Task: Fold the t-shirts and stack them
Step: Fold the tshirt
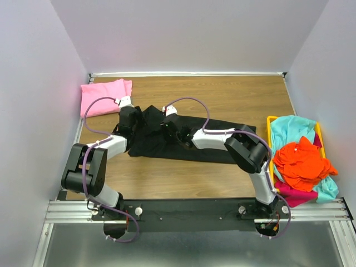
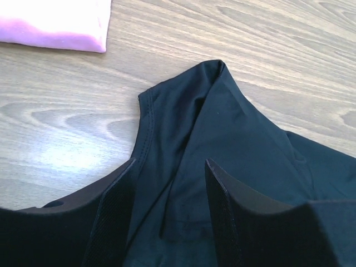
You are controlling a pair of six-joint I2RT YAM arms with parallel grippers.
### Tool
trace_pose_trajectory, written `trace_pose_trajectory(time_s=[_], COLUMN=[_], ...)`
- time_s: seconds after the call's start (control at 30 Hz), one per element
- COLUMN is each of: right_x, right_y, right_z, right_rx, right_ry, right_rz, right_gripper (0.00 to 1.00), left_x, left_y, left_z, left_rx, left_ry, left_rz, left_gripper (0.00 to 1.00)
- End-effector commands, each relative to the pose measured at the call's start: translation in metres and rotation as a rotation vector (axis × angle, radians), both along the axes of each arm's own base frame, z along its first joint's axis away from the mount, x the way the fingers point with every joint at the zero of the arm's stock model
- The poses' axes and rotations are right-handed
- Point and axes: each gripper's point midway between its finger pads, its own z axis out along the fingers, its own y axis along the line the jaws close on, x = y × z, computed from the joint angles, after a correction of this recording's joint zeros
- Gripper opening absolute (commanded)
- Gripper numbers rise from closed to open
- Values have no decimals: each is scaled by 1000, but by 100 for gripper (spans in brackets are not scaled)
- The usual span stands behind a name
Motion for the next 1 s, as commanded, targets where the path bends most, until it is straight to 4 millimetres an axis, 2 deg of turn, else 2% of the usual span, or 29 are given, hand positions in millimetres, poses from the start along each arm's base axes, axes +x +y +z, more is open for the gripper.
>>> trace_pose_trajectory(time_s=[0.0, 0.27, 0.43, 0.63, 0.7, 0.97], right_x=[10, 17, 12, 11, 12, 8], right_y=[5, -6, -11, -14, -13, -17], right_z=[-1, -19, -19, -17, -12, 19], right_rx=[-26, -124, -160, -176, -169, -120], right_ry=[-41, -56, -66, -82, -88, -110], right_rz=[-13, -57, -59, -72, -75, -85], right_gripper=[41, 37, 33, 9, 4, 2], left_x=[2, 1, 1, 2, 2, 4], left_y=[-3, -4, -4, -4, -4, -4], left_z=[9, 12, 12, 10, 10, 9], left_rx=[-9, -12, -12, -13, -13, -5], left_ry=[-34, -41, -39, -33, -33, -26], left_rz=[-23, -30, -31, -32, -32, -30], left_gripper=[59, 59, 59, 58, 59, 58])
